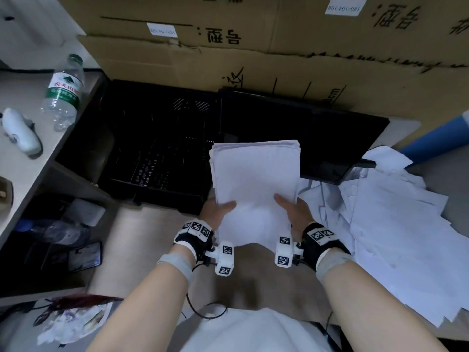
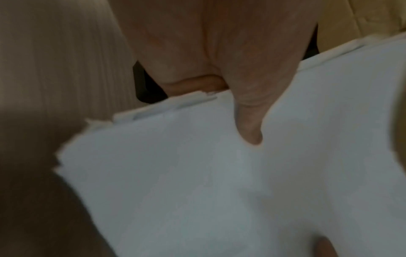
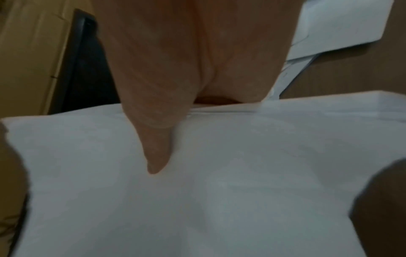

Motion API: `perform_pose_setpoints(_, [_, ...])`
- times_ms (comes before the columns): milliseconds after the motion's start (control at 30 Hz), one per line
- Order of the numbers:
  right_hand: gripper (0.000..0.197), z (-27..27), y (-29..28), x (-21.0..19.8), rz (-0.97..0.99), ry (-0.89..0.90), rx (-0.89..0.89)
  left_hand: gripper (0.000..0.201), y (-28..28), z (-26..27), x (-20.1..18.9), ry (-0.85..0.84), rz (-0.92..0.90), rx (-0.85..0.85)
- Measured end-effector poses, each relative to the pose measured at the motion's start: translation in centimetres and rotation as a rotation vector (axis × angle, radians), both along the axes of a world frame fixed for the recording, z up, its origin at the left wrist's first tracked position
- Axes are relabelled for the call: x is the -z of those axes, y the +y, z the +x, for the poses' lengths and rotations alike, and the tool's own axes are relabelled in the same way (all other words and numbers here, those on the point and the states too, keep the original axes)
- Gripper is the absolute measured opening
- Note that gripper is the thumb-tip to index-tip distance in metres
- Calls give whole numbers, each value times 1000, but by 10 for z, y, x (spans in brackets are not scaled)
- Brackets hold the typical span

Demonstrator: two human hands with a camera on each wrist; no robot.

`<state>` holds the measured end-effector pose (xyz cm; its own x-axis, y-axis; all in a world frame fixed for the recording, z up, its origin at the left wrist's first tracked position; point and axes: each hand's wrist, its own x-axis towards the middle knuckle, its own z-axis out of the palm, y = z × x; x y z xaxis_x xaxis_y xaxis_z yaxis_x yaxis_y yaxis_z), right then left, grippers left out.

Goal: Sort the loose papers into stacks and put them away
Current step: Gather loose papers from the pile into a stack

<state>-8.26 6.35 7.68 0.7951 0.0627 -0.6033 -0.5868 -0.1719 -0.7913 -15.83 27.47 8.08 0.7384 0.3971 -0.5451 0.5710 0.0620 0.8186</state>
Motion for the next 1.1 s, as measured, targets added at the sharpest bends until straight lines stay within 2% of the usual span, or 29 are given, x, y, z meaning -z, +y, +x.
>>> perform_pose_setpoints(67, [42,-12,2,-19,-17,25,-79,37,-3,-9,4,-71,-2,-16])
perform_pose_setpoints(167, [16,-26,3,-25,-95,36,-220,43,0,-20,3,-99,27,-91])
perform_pose_setpoints(200, [21,-31,7,-25,-124,11,-260,44,1,-23,2,-124,46,-99])
perform_pose_setpoints(233, [35,-35,11,-21,-161,2,-301,48,3,-26,2,-154,60,-106])
perform_pose_setpoints(300, [78,-40,16,-7,-209,-6,-361,74,6,-35,-3,-226,40,-103])
perform_pose_setpoints(333, [90,-37,14,12,-215,-3,-389,90,6,-40,-8,-251,26,-95])
perform_pose_setpoints(367, [90,-39,18,14,-203,4,-413,98,5,-46,-11,-265,34,-73])
perform_pose_setpoints(400, [82,-46,24,4,-200,7,-445,99,3,-53,-19,-259,39,-50])
perform_pose_setpoints(433, [70,-56,32,-20,-187,-29,-473,93,2,-59,-23,-259,50,-14])
perform_pose_setpoints(467, [54,-62,39,-31,-179,-68,-507,79,1,-64,-24,-257,29,21])
perform_pose_setpoints(500, [39,-69,44,-41,-133,-91,-565,57,-1,-69,-29,-261,-32,18])
perform_pose_setpoints(533, [35,-76,49,-45,-78,-108,-633,36,-2,-75,-32,-235,-102,-8])
perform_pose_setpoints(633, [74,-101,65,-58,8,-217,-874,56,-2,-95,-37,-131,-159,-90])
perform_pose_setpoints(667, [82,-108,69,-58,21,-226,-924,47,-3,-102,-39,-147,-131,-133])
perform_pose_setpoints(733, [88,-122,75,-52,78,-205,-968,16,1,-119,-35,-185,-70,-220])
perform_pose_setpoints(767, [90,-130,77,-52,113,-198,-971,10,5,-128,-33,-187,-44,-258])
perform_pose_setpoints(933, [94,-165,87,-44,166,-182,-902,23,21,-169,-30,-188,-79,-338])
perform_pose_setpoints(1100, [83,-192,110,-48,152,-229,-871,29,42,-198,-26,-178,-99,-372])
